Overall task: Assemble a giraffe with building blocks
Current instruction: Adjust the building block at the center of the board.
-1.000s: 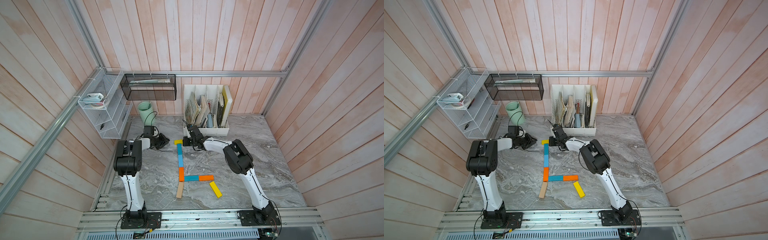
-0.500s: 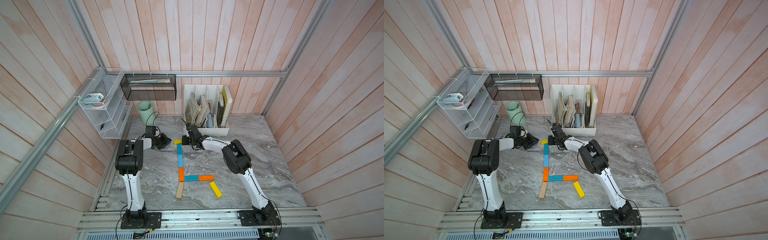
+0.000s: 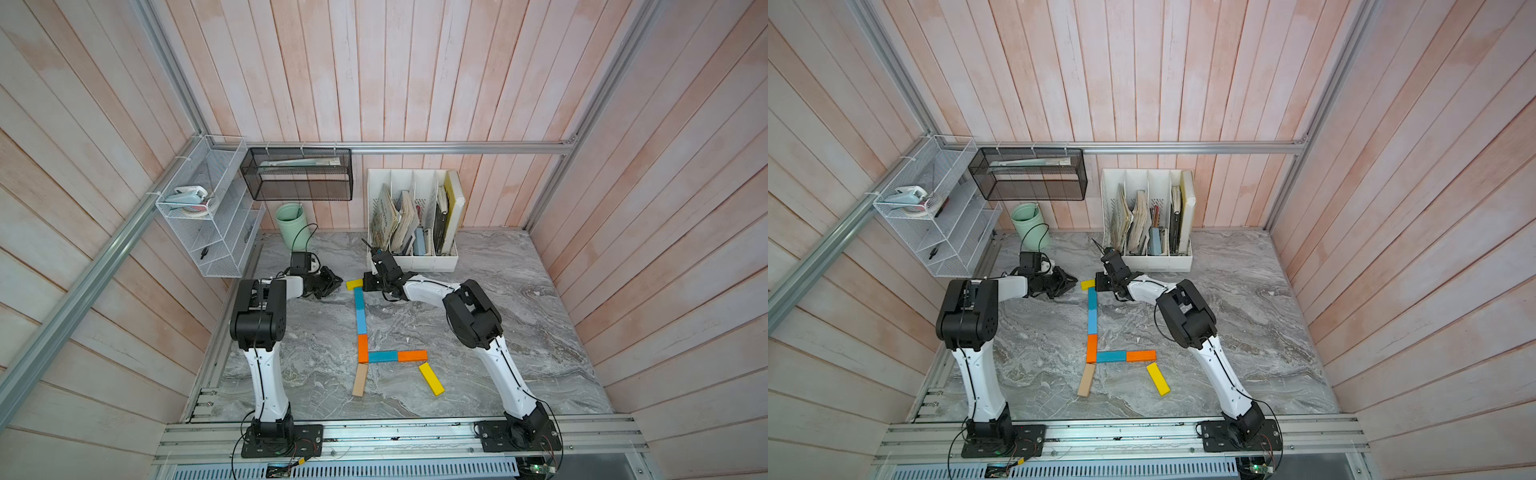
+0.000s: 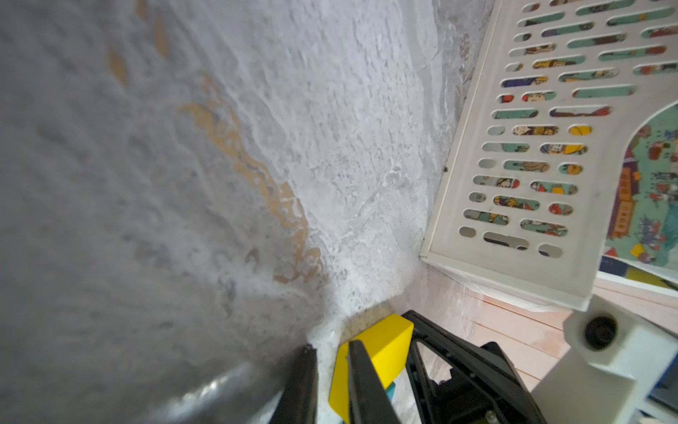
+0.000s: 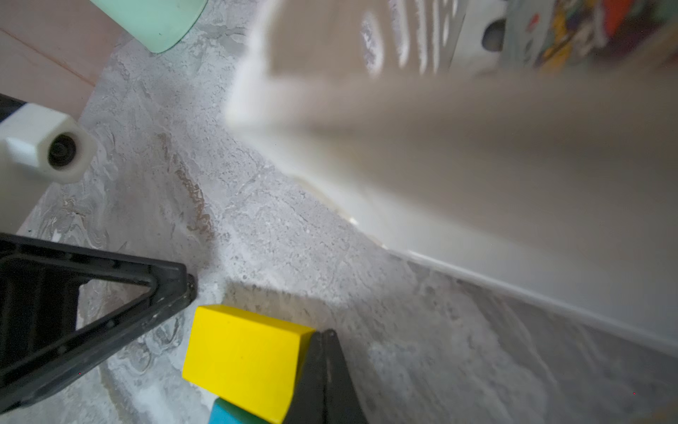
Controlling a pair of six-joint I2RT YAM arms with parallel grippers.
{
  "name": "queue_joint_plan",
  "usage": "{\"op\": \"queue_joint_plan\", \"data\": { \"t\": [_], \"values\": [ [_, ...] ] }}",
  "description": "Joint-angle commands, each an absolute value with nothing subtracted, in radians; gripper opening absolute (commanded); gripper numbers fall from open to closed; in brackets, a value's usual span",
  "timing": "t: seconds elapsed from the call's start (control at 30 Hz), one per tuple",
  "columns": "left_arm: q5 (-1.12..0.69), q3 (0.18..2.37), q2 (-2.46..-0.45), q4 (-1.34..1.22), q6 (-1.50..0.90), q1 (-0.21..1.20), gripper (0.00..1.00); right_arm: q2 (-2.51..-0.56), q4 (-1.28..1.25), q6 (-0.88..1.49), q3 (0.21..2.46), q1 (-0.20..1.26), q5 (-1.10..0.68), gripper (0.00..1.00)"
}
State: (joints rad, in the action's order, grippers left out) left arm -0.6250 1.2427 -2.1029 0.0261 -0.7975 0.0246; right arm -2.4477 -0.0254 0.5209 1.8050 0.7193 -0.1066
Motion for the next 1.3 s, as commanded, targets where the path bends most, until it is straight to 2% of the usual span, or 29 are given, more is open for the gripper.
{"op": "queue_joint_plan", "data": {
  "t": [0.0, 1.27],
  "values": [
    [-0.635, 1.261, -2.117, 0.012, -0.797, 0.026, 0.2, -2.482, 0.086, 0.541, 1.764, 0.722, -0.116, 0.0],
    [-0.646, 1.256, -2.111, -0.006, -0.819, 0.032, 0.2, -2.478, 0.075, 0.549, 1.754, 0.741, -0.13, 0.0]
  ]
}}
